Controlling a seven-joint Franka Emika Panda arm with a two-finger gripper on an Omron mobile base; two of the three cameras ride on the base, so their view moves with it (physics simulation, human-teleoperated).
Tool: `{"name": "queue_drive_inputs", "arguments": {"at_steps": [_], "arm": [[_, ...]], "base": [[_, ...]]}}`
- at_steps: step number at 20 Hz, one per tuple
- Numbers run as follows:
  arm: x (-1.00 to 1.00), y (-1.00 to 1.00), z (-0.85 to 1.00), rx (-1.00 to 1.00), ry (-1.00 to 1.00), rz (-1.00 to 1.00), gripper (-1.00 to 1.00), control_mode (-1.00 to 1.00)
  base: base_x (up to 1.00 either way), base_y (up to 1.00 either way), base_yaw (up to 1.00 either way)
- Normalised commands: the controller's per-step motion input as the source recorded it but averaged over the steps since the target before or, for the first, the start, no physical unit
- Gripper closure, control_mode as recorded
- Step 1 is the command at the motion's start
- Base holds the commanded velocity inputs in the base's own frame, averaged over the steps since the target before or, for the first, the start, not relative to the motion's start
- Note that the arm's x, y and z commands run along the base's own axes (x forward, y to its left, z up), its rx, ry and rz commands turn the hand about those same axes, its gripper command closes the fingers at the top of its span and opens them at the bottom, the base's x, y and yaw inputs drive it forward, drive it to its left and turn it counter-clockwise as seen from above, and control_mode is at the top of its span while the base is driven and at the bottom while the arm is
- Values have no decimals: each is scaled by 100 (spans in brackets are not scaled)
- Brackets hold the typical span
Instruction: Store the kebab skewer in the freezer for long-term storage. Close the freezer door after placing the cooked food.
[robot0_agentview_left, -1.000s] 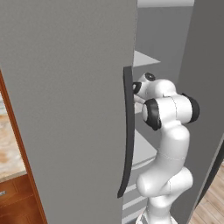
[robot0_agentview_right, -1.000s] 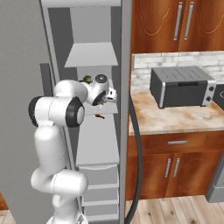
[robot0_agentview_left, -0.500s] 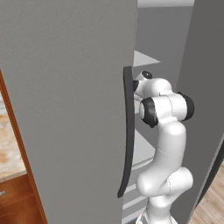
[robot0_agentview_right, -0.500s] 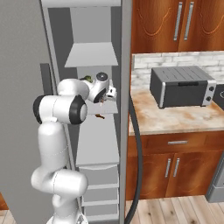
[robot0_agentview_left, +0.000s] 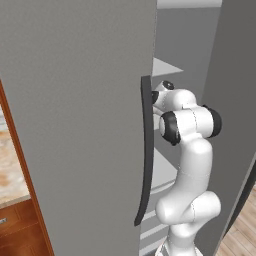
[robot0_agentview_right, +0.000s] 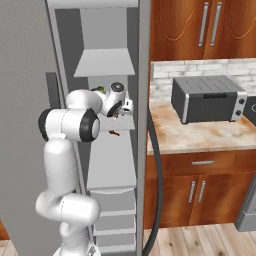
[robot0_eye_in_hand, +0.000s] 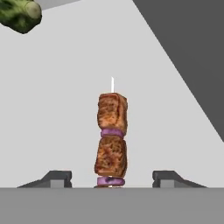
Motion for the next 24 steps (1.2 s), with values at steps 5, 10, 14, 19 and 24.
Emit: {"name": "queue_drive_inputs", "arguments": {"at_steps": [5, 10, 14, 19, 24], "arm": [[-15, 0, 0, 0, -1, 0, -100, -100], [-61, 0, 0, 0, -4, 0, -100, -100], [-69, 0, 16, 0, -3, 0, -100, -100], [-70, 0, 31, 0, -5, 0, -100, -100], [-67, 3, 49, -3, -1, 0, -100, -100]], "base": [[0, 0, 0], [0, 0, 0], [0, 0, 0], [0, 0, 0], [0, 0, 0]]}}
